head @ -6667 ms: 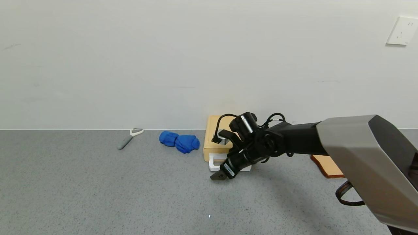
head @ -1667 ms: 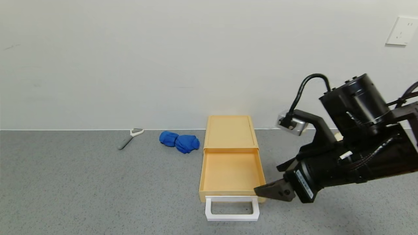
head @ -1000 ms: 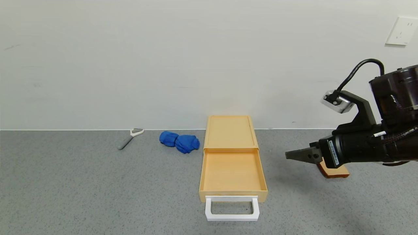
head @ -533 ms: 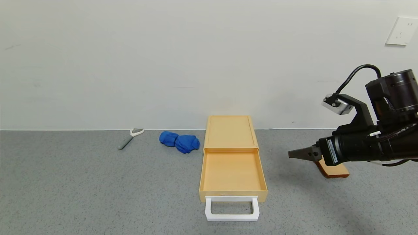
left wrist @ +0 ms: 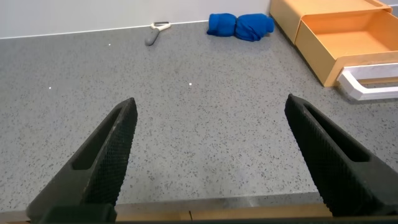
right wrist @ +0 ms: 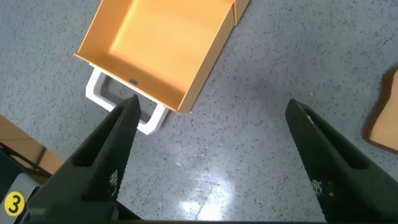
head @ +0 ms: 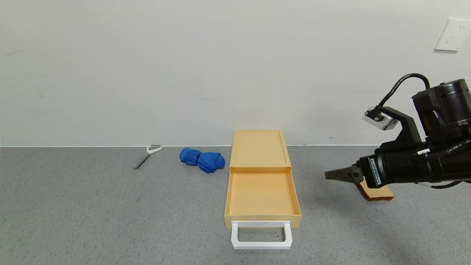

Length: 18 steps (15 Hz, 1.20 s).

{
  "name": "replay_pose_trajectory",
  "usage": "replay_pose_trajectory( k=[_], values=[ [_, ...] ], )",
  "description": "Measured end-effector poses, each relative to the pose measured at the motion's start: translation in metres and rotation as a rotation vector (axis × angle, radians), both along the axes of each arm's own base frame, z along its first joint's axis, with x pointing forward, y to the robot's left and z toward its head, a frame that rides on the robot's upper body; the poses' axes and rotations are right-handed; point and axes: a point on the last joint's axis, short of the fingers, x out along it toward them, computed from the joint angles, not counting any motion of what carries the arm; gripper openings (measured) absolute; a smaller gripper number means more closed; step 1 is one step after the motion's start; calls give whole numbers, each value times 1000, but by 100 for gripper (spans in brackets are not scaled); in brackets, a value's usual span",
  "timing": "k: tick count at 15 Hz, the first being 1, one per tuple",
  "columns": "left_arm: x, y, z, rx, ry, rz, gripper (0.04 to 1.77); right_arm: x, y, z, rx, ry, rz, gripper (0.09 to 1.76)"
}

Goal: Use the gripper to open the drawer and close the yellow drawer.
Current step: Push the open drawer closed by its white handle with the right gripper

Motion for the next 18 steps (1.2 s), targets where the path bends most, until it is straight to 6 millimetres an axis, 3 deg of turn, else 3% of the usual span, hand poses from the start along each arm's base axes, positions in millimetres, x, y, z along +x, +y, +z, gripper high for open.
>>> replay_pose_trajectory(
  k=[5, 12, 18],
  values=[
    [0, 0, 0, 0, 0, 0, 172, -10, 13, 2, -1, 54, -32, 171],
    [0, 0, 0, 0, 0, 0, 172, -38, 74, -2, -92, 221, -159, 171],
    [0, 0, 0, 0, 0, 0, 172, -37, 117, -26, -87, 392, -251, 171]
  ],
)
